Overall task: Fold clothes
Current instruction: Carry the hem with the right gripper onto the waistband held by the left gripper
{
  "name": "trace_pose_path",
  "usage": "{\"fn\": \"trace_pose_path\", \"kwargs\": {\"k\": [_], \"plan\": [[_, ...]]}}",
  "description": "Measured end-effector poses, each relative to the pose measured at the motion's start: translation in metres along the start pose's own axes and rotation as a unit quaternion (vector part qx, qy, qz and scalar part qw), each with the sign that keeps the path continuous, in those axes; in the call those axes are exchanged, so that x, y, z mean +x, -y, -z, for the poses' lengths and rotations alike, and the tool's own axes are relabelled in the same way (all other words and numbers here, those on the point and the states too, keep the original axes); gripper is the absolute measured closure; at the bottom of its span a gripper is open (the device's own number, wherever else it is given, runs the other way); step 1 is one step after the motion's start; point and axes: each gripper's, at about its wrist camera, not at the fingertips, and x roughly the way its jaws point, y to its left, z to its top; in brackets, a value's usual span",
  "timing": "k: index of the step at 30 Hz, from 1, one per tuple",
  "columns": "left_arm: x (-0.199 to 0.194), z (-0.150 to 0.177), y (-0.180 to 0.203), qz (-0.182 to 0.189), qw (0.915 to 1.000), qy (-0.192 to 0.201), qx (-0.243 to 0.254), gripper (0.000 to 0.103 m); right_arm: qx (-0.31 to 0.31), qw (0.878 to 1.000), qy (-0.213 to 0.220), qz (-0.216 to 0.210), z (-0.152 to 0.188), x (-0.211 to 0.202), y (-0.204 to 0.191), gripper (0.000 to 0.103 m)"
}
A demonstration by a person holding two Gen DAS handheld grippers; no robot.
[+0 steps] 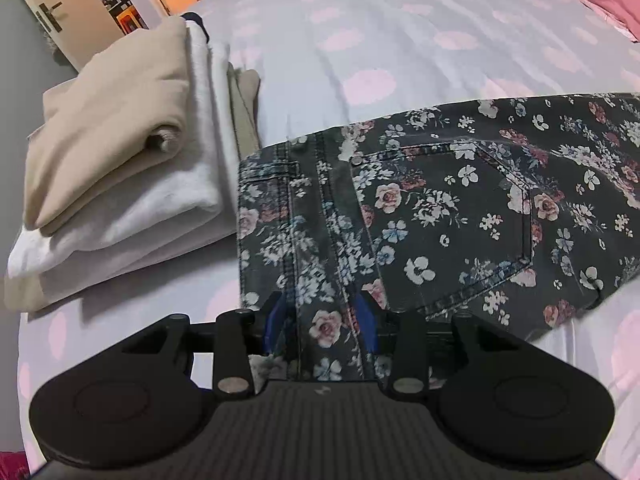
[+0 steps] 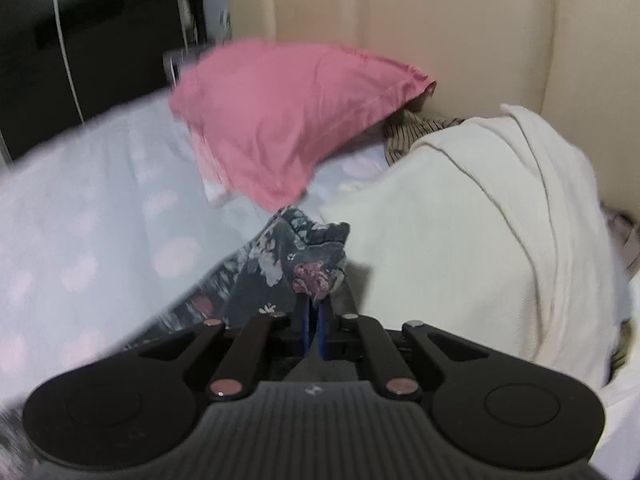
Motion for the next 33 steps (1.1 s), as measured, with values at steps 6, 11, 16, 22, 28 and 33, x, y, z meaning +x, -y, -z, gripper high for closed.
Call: {"fn": "trace_pose_path", "kwargs": {"k": [6,11,16,22,28,33], "plan": [[-0.014,0.002,-0.010,0.011,0.9997,0.015,-0.018,0.066,-0.056,0.998,0.025,0.004,-0.007,-0.025,-0.028,0.099],[-0.025,-0.002,-0.010,0.033,0.9986,0.031,-0.027,0.066,-0.065,0.990,0.071,-0.101,-0.024,-0.093,-0.070,0.099],[-0.040,-0.003,-0.013,0.069,0.9952,0.052,-0.046,0.066,-0.049,0.969,0.092,-0.223,-0.030,-0.158,-0.132,0.099],[-0.045,0.000,-0.023,0.090,0.9922,0.055,-0.067,0.073,-0.062,0.940,0.070,-0.327,0.001,-0.203,-0.234,0.099],[-0.044,0.006,-0.036,0.113,0.9880,0.054,-0.091,0.078,-0.075,0.910,0.022,-0.408,0.062,-0.234,-0.335,0.099],[-0.037,0.012,-0.047,0.120,0.9854,0.050,-0.111,0.078,-0.113,0.889,-0.023,-0.443,0.132,-0.240,-0.411,0.099]]}}
